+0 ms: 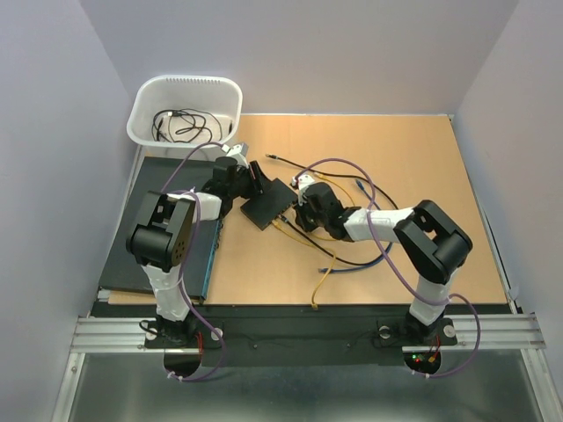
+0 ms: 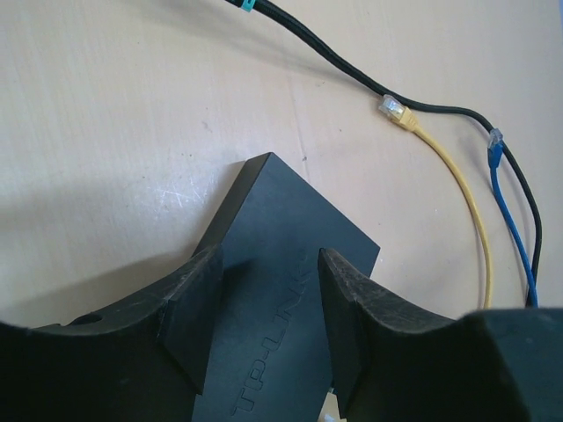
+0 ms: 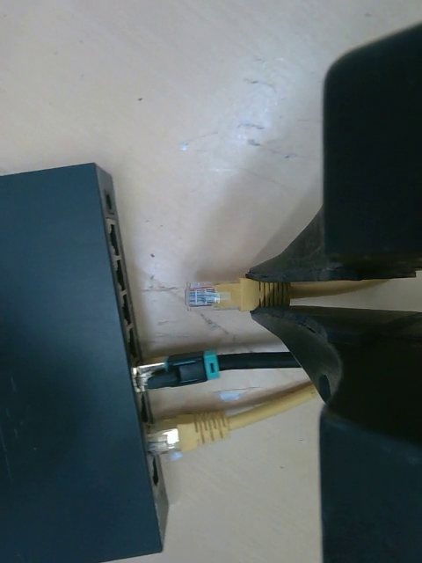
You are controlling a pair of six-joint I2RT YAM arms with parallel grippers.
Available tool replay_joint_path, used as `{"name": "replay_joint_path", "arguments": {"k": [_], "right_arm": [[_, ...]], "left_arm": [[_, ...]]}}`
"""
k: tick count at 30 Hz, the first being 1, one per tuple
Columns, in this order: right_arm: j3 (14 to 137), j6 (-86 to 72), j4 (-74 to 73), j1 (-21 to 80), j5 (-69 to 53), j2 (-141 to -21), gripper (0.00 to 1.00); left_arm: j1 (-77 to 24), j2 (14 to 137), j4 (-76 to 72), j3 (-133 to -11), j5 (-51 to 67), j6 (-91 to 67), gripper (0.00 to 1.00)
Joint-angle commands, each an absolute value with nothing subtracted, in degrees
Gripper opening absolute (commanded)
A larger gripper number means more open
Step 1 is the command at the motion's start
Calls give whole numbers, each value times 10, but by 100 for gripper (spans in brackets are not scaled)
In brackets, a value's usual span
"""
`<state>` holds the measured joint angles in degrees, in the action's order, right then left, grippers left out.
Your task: Insert the plug into the switch port
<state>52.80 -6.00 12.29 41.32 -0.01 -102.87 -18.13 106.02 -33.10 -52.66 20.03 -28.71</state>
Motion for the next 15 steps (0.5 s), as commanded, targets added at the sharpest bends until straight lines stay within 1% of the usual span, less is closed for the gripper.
{"name": "replay_joint_path", "arguments": {"k": [1, 9, 15], "right_arm": [[577, -55, 92, 419, -4, -1056, 0], [628, -67, 49, 421, 44, -1104, 0], [660, -71, 32, 420, 49, -1128, 0]], "left_arm": [[-178, 1062, -322, -541, 189, -267, 57], [-178, 1071, -311, -538, 192, -261, 55], [-178, 1087, -309, -543, 198, -259, 54]]}}
